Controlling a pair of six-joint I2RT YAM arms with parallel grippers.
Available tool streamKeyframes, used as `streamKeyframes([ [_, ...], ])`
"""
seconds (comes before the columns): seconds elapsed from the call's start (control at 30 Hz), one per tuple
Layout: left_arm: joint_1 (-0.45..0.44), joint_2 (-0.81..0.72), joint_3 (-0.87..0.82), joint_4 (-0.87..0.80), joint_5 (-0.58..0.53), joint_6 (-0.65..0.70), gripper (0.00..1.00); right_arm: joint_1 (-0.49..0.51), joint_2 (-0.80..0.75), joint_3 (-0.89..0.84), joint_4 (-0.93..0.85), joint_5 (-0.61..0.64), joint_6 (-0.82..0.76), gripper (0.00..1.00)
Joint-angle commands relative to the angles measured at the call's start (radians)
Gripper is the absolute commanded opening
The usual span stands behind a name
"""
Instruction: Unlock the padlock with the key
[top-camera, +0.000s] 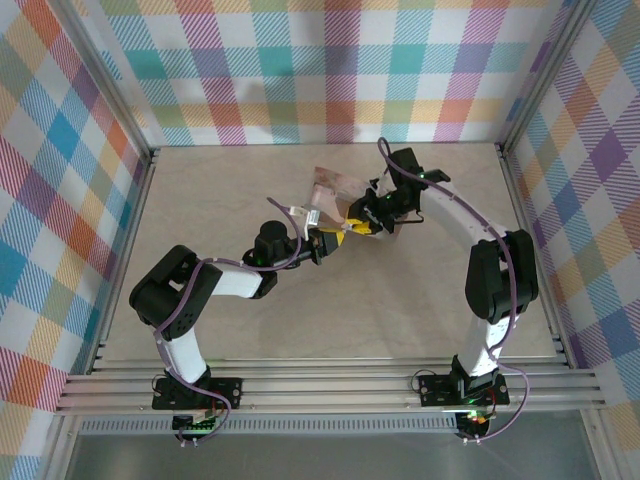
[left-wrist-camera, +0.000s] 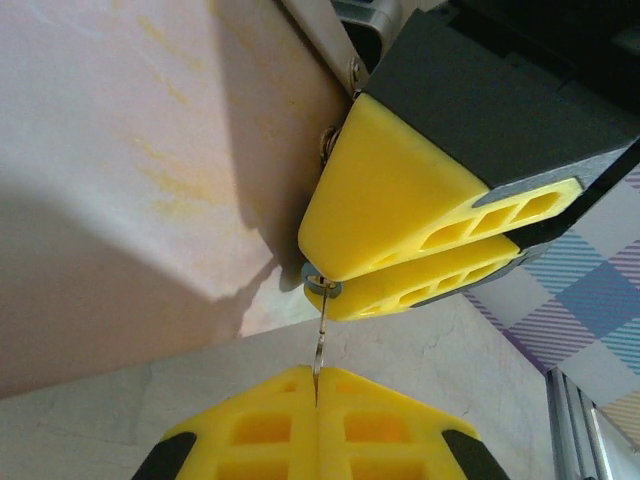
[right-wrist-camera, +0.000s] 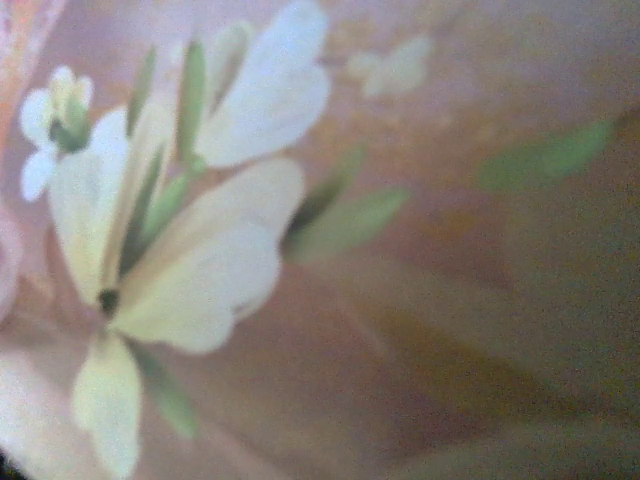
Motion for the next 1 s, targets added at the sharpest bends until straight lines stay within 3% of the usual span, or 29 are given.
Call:
streamKeyframes([
  [0.0, -0.015, -0.014, 0.000, 0.124, -0.014, -0.008, 0.00, 0.004, 0.021, 0.041, -0.036, -0.074, -0.006, 0.00],
  [0.97, -0.020, 0.031, -0.055, 0.164, -0.051, 0.007, 0.00, 0.001, 0.070, 0.131, -0.097, -0.141, -0.007, 0.00],
])
